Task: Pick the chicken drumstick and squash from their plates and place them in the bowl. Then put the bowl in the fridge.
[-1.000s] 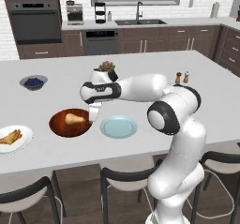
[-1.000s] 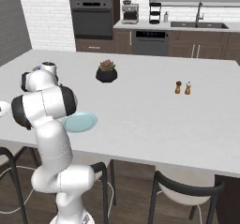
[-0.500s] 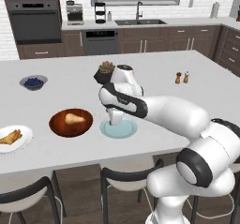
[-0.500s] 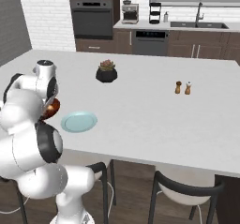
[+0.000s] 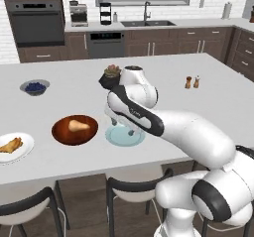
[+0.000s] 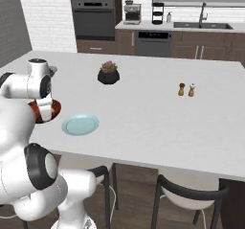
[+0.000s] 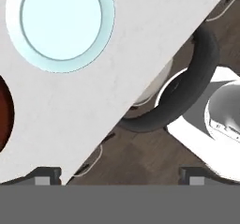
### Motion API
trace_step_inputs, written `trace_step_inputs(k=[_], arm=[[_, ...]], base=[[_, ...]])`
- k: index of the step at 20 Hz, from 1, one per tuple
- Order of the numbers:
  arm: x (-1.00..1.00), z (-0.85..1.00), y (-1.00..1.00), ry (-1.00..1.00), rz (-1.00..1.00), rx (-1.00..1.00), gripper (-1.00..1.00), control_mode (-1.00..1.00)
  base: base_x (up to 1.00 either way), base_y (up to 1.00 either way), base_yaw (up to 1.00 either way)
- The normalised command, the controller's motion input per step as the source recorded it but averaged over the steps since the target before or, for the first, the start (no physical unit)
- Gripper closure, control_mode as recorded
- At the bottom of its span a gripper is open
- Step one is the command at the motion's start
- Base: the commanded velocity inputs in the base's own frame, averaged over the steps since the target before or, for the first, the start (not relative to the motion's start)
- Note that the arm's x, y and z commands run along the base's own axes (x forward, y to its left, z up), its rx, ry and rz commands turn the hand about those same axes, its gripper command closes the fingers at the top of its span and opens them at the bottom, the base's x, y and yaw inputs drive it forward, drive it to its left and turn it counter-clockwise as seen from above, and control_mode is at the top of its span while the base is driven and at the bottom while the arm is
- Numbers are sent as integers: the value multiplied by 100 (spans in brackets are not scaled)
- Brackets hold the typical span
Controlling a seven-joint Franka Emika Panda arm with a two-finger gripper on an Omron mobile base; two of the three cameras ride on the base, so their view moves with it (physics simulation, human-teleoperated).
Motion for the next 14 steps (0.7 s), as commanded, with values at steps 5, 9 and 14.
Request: trace_step_inputs(k=[5, 9, 14], arm=[[-48, 19, -51, -10, 79, -8, -100, -100], [-61, 0, -100, -28, 45, 4, -100, -100], [-31, 6, -100, -15, 9, 17, -100, -100]], base=[[0, 0, 0], [0, 0, 0], [0, 0, 0]])
